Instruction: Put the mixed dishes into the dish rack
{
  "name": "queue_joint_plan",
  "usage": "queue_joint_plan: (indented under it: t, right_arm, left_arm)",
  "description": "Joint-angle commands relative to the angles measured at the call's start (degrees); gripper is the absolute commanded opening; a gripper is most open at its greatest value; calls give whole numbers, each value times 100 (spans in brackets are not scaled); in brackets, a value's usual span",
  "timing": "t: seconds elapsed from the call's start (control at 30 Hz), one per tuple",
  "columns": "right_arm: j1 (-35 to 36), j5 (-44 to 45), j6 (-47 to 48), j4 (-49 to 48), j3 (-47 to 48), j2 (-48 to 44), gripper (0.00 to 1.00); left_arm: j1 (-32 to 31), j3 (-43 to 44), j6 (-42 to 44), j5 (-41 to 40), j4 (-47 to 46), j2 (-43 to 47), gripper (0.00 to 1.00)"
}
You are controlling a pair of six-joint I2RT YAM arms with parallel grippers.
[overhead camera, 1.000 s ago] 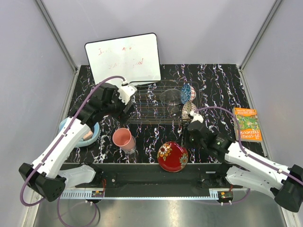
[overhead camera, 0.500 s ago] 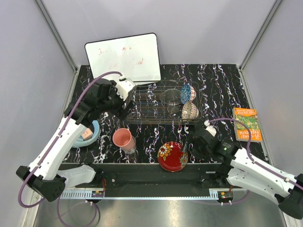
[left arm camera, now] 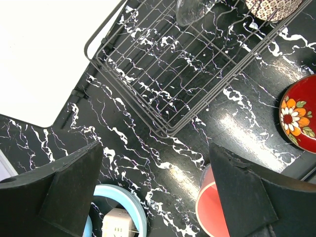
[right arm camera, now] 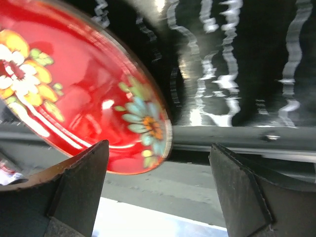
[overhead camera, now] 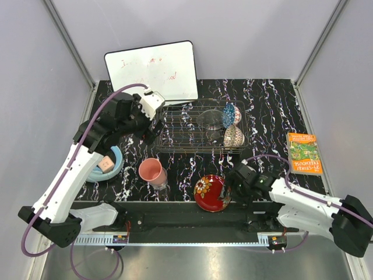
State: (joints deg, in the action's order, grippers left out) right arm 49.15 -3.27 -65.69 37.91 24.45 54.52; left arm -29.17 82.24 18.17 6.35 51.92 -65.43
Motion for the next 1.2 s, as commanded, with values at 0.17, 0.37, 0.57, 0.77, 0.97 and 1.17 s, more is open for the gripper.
queue_joint_plan:
  t: [0.17, 0.37, 0.57, 0.77, 0.97, 1.17]
  right_arm:
    - [-423, -1272, 144, -1391, -177, 998, 84]
    - [-599, -1212, 215, -1629, -54, 1350, 70]
    - [-608, -816, 48, -1734, -36, 1140, 60]
    - [-608, -816, -23, -1945, -1, 1464, 22]
    - [-617, -746, -40, -2182, -36, 1474, 0]
    - [-617, -596, 91, -2165, 16, 1202, 0]
  left_arm:
    - [25, 170, 90, 86, -24, -49, 93]
    - [17, 144, 116, 68, -33, -23, 93]
    - [25, 47, 169, -2, -24, 13, 93]
    - [25, 82, 187, -46, -33, 39, 93]
    - [25, 56, 230, -169, -15, 92, 93]
    - [17, 126, 222, -187, 46, 127, 93]
